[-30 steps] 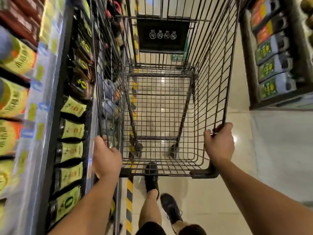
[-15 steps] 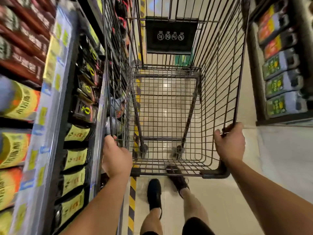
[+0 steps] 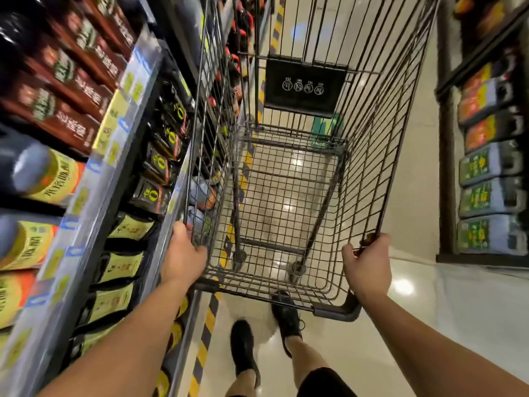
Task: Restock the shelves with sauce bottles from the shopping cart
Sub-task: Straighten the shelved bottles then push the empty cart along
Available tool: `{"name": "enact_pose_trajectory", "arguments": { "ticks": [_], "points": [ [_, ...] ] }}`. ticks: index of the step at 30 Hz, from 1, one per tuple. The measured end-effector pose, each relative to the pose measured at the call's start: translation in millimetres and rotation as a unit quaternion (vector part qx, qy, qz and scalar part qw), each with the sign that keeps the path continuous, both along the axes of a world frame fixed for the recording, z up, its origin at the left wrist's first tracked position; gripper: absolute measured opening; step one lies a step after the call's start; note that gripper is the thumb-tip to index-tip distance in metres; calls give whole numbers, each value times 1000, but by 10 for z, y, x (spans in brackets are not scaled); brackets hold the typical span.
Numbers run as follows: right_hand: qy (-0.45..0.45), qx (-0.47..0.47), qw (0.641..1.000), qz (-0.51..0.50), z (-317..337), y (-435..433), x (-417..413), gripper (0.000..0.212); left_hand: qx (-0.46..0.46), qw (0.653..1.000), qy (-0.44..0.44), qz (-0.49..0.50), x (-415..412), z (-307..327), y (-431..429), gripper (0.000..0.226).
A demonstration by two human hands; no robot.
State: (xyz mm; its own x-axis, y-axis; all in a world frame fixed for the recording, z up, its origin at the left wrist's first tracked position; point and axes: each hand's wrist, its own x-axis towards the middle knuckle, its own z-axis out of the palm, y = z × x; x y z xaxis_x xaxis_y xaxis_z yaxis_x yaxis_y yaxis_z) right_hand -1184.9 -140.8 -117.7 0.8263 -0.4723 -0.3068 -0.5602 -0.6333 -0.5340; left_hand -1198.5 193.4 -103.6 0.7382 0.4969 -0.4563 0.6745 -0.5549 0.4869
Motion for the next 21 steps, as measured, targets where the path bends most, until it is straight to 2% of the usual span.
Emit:
{"name": "enact_pose_trajectory", "arguments": {
  "ticks": [2,4,8,12,17,21],
  "points": [
    [20,-33,999,17,102,0,21,63,-4,1000,16,-7,19,95,14,45],
    [-10,-84,996,42,254,2,55,76,14,1000,1,7,28,203,3,61],
    [-103,-127,976,145,608,41,201,71,22,998,-50,30,38,482,-100,74],
    [-140,-129,961,203,963,255,384,62,18,996,-84,21,12,864,-208,77],
    [-220,-65,927,298,1485,863,488,54,16,984,-176,16,-205,1475,-245,46],
    [-256,22,895,366,1950,1483,454,50,35,972,-227,53,-528,1973,-94,56]
  ]
}}
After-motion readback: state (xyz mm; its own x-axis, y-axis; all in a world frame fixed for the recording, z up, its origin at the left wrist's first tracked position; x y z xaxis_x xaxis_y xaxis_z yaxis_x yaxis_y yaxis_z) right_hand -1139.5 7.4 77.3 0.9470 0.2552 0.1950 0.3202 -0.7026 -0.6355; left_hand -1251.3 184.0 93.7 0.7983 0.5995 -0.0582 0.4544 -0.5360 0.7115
